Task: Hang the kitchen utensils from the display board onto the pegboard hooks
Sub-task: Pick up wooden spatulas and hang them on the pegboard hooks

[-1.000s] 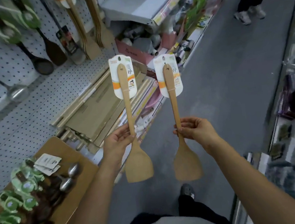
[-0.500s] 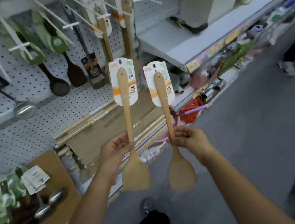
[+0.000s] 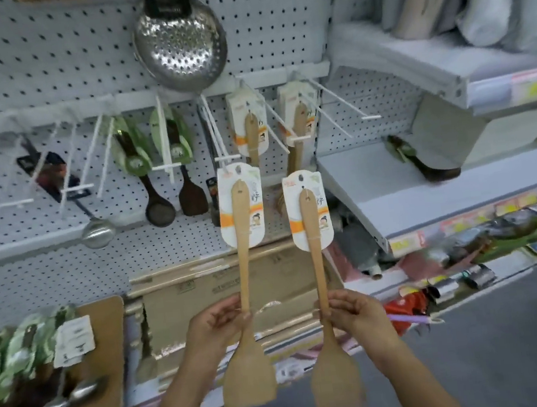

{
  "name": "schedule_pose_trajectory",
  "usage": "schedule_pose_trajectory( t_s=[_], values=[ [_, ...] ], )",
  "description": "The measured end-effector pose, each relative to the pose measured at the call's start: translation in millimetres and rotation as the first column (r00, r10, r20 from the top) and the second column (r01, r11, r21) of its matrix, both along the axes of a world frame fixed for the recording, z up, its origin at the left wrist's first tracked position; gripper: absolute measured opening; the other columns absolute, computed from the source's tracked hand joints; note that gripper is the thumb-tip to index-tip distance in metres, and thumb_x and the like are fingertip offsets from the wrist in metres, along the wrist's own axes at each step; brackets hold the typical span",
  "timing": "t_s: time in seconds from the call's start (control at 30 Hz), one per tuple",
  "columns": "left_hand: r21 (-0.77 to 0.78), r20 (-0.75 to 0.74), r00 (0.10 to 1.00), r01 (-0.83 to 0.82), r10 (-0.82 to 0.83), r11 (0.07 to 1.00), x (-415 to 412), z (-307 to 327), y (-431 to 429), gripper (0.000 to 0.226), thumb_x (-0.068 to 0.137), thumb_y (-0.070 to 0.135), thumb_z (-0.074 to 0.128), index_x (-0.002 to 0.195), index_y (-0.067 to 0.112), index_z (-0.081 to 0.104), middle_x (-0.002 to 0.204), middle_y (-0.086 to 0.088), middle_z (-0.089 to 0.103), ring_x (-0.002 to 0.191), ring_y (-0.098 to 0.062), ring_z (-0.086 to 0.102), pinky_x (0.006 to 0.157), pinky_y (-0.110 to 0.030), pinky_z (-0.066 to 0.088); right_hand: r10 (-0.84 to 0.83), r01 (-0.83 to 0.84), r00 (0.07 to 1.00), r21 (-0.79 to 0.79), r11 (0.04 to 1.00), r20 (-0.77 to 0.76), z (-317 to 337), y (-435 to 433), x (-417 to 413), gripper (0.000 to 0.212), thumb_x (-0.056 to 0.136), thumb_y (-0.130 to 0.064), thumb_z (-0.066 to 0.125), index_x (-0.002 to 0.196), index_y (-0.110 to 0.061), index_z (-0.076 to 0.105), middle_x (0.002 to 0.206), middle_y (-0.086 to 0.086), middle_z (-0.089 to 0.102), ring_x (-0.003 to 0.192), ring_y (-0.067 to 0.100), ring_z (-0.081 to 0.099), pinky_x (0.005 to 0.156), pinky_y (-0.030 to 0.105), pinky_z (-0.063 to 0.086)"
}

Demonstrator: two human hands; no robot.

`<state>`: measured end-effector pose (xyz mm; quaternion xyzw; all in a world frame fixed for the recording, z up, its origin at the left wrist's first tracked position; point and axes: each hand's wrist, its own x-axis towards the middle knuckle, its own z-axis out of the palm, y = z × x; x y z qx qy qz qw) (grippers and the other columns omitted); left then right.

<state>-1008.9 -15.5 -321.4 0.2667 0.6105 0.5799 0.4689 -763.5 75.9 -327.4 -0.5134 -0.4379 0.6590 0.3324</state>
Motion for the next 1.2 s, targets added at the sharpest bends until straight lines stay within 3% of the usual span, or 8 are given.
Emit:
schedule_pose_trajectory(
  t_s=[0.3, 0.43, 0.57, 0.87, 1.2],
  values=[
    [0.000, -0.050, 0.981, -0.189, 0.188, 0.982, 74, 3, 13, 0.030, 0.082, -0.008, 0.069, 0.106, 0.010, 0.073, 0.095, -0.006, 0.077, 0.087, -0.018, 0.072, 0.077, -0.027, 0.059, 0.155, -0.153, 0.987, 0.046, 0.987, -0.050, 9, 66, 57, 0.026, 0.082, 0.023, 0.062, 0.103, 0.009, 0.068, 0.090, 0.023, 0.075, 0.084, 0.033, 0.075, 0.066, 0.026, 0.060],
    [-0.016, -0.044, 0.979, -0.202, 0.201, 0.979, 88, -6, 11, 0.029, 0.080, -0.005, 0.072, 0.106, 0.006, 0.073, 0.097, -0.014, 0.076, 0.098, -0.036, 0.069, 0.090, -0.043, 0.056, 0.178, -0.174, 0.982, 0.067, 0.983, -0.068, 7, 71, 70, 0.026, 0.081, 0.022, 0.062, 0.104, 0.011, 0.067, 0.090, 0.026, 0.074, 0.085, 0.035, 0.075, 0.067, 0.025, 0.059],
    [-0.018, -0.033, 0.982, -0.187, 0.186, 0.982, 85, -6, 16, 0.029, 0.079, -0.008, 0.071, 0.106, 0.004, 0.073, 0.097, -0.017, 0.075, 0.100, -0.040, 0.068, 0.086, -0.037, 0.058, 0.158, -0.150, 0.983, 0.086, 0.985, -0.098, 12, 73, 72, 0.028, 0.081, 0.023, 0.061, 0.101, 0.005, 0.068, 0.089, 0.021, 0.076, 0.081, 0.028, 0.076, 0.068, 0.023, 0.059],
    [0.009, 0.021, 0.984, -0.178, 0.177, 0.984, 78, 2, 27, 0.031, 0.081, -0.013, 0.066, 0.107, 0.004, 0.071, 0.097, -0.015, 0.076, 0.099, -0.035, 0.070, 0.082, -0.030, 0.060, 0.108, -0.102, 0.993, 0.100, 0.990, -0.056, 7, 94, 69, 0.027, 0.085, 0.017, 0.063, 0.105, 0.000, 0.070, 0.097, 0.021, 0.075, 0.098, 0.040, 0.071, 0.092, 0.048, 0.056],
    [0.040, 0.051, 0.984, -0.172, 0.170, 0.984, 82, 5, 33, 0.031, 0.081, -0.012, 0.067, 0.105, 0.006, 0.072, 0.099, -0.015, 0.076, 0.099, -0.034, 0.070, 0.084, -0.031, 0.059, 0.062, -0.061, 0.998, 0.124, 0.990, 0.000, 7, 100, 66, 0.022, 0.089, 0.009, 0.064, 0.105, -0.004, 0.072, 0.094, 0.015, 0.077, 0.095, 0.032, 0.073, 0.090, 0.044, 0.057]
  ],
)
